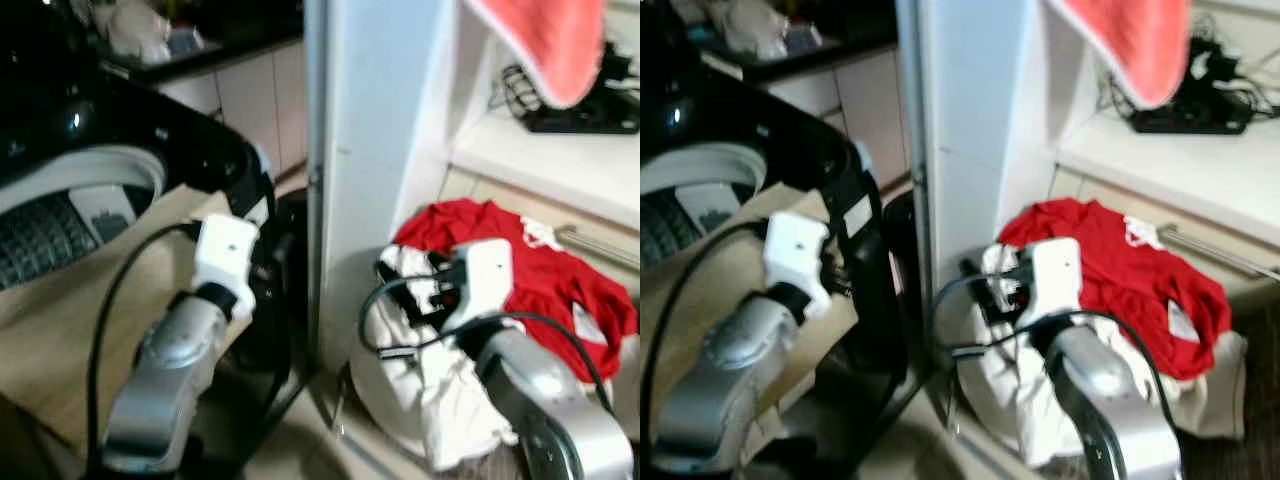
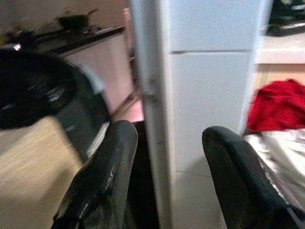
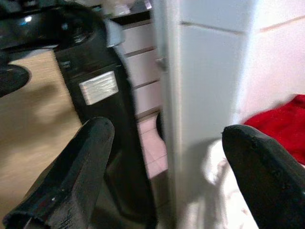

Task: Clothes washing

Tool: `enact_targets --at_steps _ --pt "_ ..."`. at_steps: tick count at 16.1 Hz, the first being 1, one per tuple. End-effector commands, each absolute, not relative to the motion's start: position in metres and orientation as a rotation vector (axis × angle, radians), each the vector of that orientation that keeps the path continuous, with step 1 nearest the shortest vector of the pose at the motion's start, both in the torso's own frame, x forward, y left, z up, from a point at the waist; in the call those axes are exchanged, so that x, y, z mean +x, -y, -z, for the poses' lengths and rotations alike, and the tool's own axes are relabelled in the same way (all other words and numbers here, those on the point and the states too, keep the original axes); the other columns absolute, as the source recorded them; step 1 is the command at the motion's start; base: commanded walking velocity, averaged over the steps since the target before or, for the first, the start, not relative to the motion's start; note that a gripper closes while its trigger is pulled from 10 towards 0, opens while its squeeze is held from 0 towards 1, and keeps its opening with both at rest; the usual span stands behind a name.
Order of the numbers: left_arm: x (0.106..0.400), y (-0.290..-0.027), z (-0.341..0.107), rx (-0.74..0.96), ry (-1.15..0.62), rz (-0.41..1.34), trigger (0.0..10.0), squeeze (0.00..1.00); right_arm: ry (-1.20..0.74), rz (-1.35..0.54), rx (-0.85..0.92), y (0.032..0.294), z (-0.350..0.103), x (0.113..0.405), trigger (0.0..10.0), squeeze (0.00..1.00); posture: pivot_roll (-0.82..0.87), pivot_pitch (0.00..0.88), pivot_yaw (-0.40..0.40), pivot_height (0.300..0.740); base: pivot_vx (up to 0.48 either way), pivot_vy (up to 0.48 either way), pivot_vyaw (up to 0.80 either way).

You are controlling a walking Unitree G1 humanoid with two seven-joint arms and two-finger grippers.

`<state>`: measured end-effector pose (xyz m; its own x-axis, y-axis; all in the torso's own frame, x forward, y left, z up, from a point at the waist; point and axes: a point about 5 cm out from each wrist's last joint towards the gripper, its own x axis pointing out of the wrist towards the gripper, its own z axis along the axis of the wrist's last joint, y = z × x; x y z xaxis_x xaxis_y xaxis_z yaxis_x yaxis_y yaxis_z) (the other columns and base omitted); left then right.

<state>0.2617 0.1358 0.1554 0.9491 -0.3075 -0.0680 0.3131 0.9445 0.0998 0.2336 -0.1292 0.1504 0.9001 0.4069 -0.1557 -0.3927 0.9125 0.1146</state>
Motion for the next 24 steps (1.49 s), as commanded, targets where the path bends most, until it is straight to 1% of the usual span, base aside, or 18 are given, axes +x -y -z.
enact_targets --at_steps 1,5,8,10,11,12,13,15,17,18,19,20,21,22,24 --pt "0.264 -0.135 -0.156 0.109 -0.053 0.314 10.0 0.0 -0.173 -0.391 0.071 0.134 -0.152 0.236 10.0 0.0 -0.02 0.0 0.017 0.74 0.251 0.0 0.0" --pt "0.264 -0.137 -0.157 0.116 -0.054 0.314 10.0 0.0 -0.188 -0.393 0.071 0.134 -0.151 0.238 10.0 0.0 -0.02 0.0 0.015 0.74 0.252 0.0 0.0" --pt "0.265 -0.139 -0.156 0.093 -0.063 0.299 10.0 0.0 -0.203 -0.367 0.064 0.137 -0.149 0.242 10.0 0.0 -0.02 0.0 0.014 0.74 0.0 0.0 0.0" --pt "0.264 -0.135 -0.15 0.134 -0.087 0.347 10.0 0.0 -0.265 -0.305 0.029 0.148 -0.139 0.248 10.0 0.0 -0.03 0.0 0.022 0.74 0.0 0.0 0.0" --pt "0.265 -0.137 -0.148 0.136 -0.106 0.354 10.0 0.0 -0.31 -0.296 -0.005 0.152 -0.132 0.253 10.0 0.8 -0.03 0.0 0.03 0.74 0.0 0.0 0.0" --pt "0.266 -0.135 -0.146 0.135 -0.121 0.374 10.0 0.0 -0.346 -0.314 -0.02 0.155 -0.127 0.258 10.0 1.0 -0.03 0.0 0.03 0.74 0.0 0.0 0.0" --pt "0.267 -0.134 -0.144 0.127 -0.142 0.384 10.0 0.0 -0.397 -0.343 -0.059 0.16 -0.122 0.262 10.0 1.0 -0.03 0.0 0.029 0.74 0.0 0.0 0.0" --pt "0.269 -0.129 -0.14 0.088 -0.178 0.44 10.0 0.0 -0.468 -0.321 -0.126 0.177 -0.113 0.273 10.0 1.0 -0.03 0.0 0.028 0.74 0.0 0.0 0.0" --pt "0.268 -0.121 -0.137 0.149 -0.195 0.571 10.0 0.0 -0.505 -0.312 -0.178 0.189 -0.11 0.285 10.0 1.0 -0.03 0.0 0.03 0.74 0.0 0.0 0.0" --pt "0.265 -0.114 -0.134 0.172 -0.225 0.687 10.0 0.0 -0.545 -0.311 -0.215 0.198 -0.102 0.293 10.0 1.0 -0.02 0.0 0.03 0.74 0.0 0.0 0.0" --pt "0.265 -0.108 -0.134 0.196 -0.225 0.765 10.0 0.0 -0.576 -0.298 -0.25 0.209 -0.094 0.302 10.0 1.0 -0.02 0.0 0.031 0.74 0.0 0.0 0.0" --pt "0.266 -0.107 -0.134 0.185 -0.224 0.777 10.0 0.0 -0.58 -0.292 -0.25 0.212 -0.093 0.307 10.0 1.0 -0.03 0.0 0.034 0.74 0.0 0.0 0.0" --pt "0.266 -0.105 -0.135 0.151 -0.231 0.785 10.0 0.33 -0.579 -0.286 -0.251 0.215 -0.092 0.313 10.0 1.0 -0.03 0.0 0.036 0.74 0.0 0.0 0.0" --pt "0.267 -0.105 -0.136 0.137 -0.23 0.786 10.0 1.0 -0.578 -0.276 -0.234 0.218 -0.092 0.32 10.0 1.0 -0.03 0.0 0.038 0.74 0.0 0.0 0.0" --pt "0.265 -0.103 -0.135 0.141 -0.243 0.83 10.0 1.0 -0.607 -0.292 -0.253 0.22 -0.089 0.325 10.0 1.0 -0.03 0.0 0.039 0.74 0.0 0.0 0.0"
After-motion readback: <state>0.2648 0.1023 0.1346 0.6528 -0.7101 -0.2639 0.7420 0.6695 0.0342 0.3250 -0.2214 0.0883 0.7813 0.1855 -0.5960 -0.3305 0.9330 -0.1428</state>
